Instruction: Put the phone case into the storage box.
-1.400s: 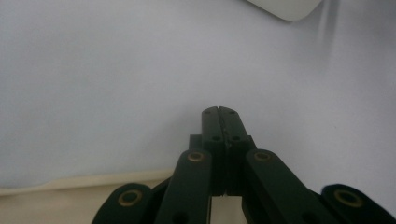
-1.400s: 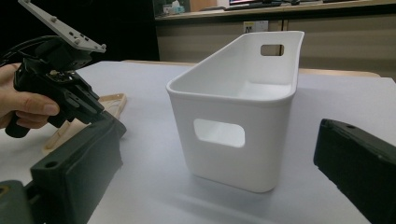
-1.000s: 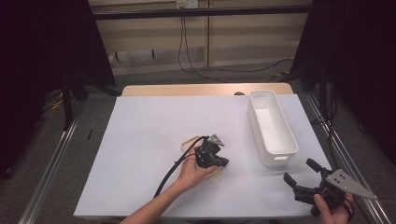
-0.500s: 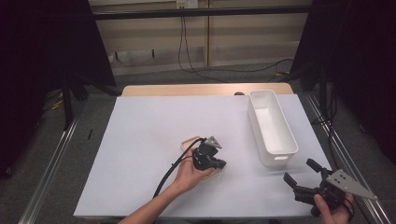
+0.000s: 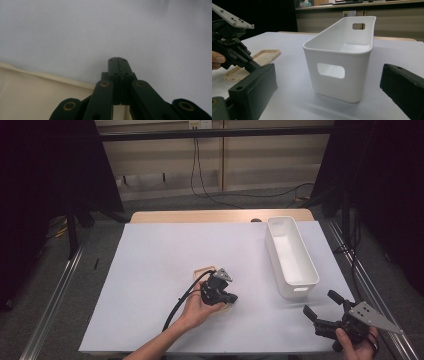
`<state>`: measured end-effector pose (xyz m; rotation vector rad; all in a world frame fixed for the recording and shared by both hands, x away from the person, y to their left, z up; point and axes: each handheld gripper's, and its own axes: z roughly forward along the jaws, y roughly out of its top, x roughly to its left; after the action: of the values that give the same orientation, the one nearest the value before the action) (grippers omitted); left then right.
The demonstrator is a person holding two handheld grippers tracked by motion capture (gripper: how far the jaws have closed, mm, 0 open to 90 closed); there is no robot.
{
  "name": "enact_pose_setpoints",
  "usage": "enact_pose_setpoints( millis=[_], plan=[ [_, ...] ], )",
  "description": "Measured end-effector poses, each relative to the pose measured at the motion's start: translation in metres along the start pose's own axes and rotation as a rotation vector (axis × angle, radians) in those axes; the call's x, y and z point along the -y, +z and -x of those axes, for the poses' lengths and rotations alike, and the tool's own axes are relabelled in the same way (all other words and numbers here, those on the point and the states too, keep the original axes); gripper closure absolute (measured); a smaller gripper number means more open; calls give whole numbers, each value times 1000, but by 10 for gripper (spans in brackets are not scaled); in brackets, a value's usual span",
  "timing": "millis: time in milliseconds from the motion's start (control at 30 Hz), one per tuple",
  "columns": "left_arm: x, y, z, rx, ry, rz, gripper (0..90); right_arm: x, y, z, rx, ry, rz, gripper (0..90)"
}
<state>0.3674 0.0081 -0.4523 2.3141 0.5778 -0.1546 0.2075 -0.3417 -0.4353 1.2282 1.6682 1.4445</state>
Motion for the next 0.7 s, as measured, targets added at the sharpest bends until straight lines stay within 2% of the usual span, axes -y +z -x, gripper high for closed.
enact_pose_setpoints(
  millis=[700],
  plan=[
    [14, -15, -5, 0, -20, -4, 900, 0, 1, -1, -5, -6, -6, 6]
  ],
)
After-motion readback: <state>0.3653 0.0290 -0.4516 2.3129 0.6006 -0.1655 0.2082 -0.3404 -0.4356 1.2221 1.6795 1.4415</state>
